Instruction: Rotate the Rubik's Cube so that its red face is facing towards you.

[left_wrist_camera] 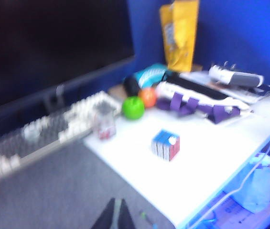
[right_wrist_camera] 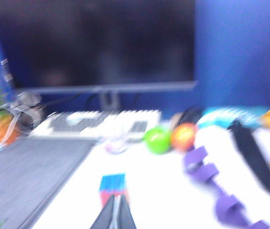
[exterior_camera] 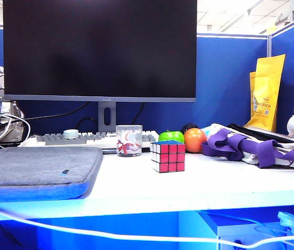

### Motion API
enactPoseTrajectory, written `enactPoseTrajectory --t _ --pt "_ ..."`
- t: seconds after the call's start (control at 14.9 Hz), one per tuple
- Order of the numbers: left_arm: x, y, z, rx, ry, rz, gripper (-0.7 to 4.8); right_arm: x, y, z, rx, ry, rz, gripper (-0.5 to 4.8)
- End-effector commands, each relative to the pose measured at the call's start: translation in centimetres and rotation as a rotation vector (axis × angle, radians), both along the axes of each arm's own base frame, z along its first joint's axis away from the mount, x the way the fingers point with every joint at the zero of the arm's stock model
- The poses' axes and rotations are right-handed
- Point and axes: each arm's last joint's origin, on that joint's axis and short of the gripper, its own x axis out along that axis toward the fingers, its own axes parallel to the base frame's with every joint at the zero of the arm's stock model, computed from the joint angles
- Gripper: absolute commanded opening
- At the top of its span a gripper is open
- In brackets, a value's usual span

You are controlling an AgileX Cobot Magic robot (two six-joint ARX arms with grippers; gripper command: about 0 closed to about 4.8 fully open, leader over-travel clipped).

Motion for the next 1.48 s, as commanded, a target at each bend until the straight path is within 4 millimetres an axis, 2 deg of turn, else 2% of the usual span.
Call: enactPoseTrajectory --t 0.07,0.2,0.34,0.61,0.74,1.01,1.14,1.28,1.34,1.48 --pt "-0.8 0.2 -2.4 -0.048 0.000 0.051 -0.04 0.7 0.6 -2.5 0.001 0.070 0.071 -0.05" --pt "-0.4 0.2 -4.4 -0.063 0.043 0.067 -0.04 1.2 0.9 -4.9 0.008 0.150 0.094 -0.05" --pt "-0.1 0.2 -5.7 -0.074 0.086 0.073 -0.04 1.4 1.1 -6.3 -0.005 0.193 0.109 -0.05" --pt "0.1 0.2 -6.9 -0.087 0.075 0.087 -0.04 1.6 1.3 -9.4 -0.038 0.275 0.128 -0.05" --pt "0.4 0.2 -7.6 -0.131 0.125 0.124 -0.04 1.7 1.3 -10.5 -0.052 0.308 0.130 -0.05" --pt "1.3 0.0 -8.5 -0.262 0.194 0.089 -0.04 1.7 1.3 -10.5 -0.052 0.308 0.129 -0.05" --pt "1.3 -0.2 -8.0 -0.318 0.190 0.016 -0.04 1.6 1.4 -10.5 -0.048 0.304 0.165 -0.05" --pt "1.2 -0.4 -6.9 -0.479 0.192 -0.089 -0.04 1.5 1.5 -10.5 -0.045 0.308 0.212 -0.05" --pt "1.2 -0.4 -6.4 -0.455 0.119 -0.112 -0.04 1.5 1.5 -10.5 -0.042 0.310 0.211 -0.05" --pt "1.8 -0.5 -6.6 -0.370 -0.003 -0.110 -0.04 1.6 1.5 -10.3 -0.035 0.292 0.208 -0.05"
